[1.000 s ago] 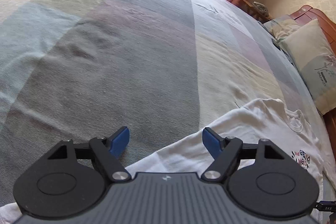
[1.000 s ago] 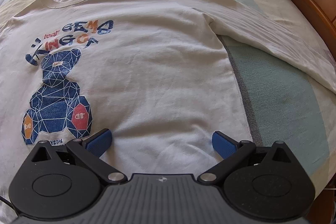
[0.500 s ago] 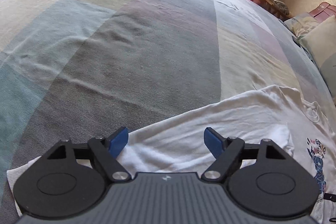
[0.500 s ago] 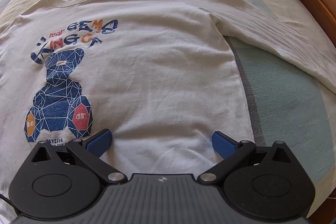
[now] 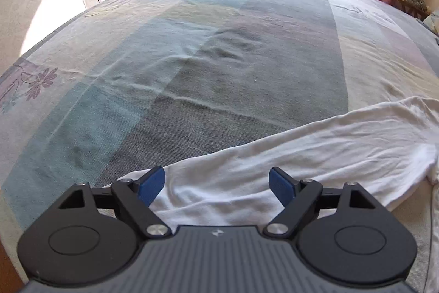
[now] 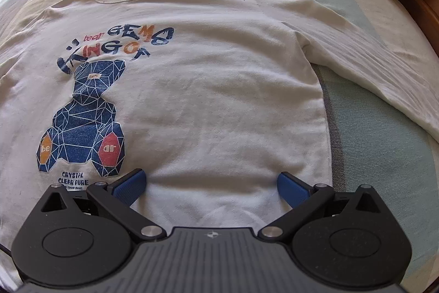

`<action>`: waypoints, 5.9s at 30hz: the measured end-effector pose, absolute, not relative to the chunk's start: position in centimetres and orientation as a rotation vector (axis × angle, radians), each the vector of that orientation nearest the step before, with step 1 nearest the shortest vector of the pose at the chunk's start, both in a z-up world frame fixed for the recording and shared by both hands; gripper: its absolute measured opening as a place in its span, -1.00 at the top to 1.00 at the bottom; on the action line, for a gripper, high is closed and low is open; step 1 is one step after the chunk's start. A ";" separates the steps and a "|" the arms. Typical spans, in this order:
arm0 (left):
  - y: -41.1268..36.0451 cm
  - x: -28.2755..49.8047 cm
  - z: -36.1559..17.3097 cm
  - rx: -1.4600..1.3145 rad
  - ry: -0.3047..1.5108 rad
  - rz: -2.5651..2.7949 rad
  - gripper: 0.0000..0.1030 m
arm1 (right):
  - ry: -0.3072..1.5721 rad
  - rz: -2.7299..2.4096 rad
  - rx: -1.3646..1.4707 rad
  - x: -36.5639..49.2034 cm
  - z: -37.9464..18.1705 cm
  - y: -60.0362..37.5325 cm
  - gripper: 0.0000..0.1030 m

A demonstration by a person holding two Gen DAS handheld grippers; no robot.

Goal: Fold clothes

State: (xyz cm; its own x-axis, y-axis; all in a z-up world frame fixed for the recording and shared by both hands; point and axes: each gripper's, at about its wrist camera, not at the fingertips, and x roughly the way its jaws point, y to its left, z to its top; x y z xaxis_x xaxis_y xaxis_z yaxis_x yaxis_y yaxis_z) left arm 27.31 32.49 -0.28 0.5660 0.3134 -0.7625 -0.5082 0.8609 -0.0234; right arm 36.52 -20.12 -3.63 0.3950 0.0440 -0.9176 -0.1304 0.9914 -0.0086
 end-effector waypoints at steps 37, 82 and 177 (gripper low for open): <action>31.3 25.0 -3.1 -0.216 0.882 0.381 -0.80 | 0.923 0.532 -0.391 43.6 -2.6 6.5 -1.00; 28.8 22.2 -3.5 -0.442 0.785 0.153 -0.98 | 0.939 0.519 -0.331 43.1 -1.0 4.3 -1.00; 38.6 21.2 -0.1 -0.259 0.653 0.548 -0.43 | 0.941 0.705 -0.220 45.6 1.7 8.2 -1.00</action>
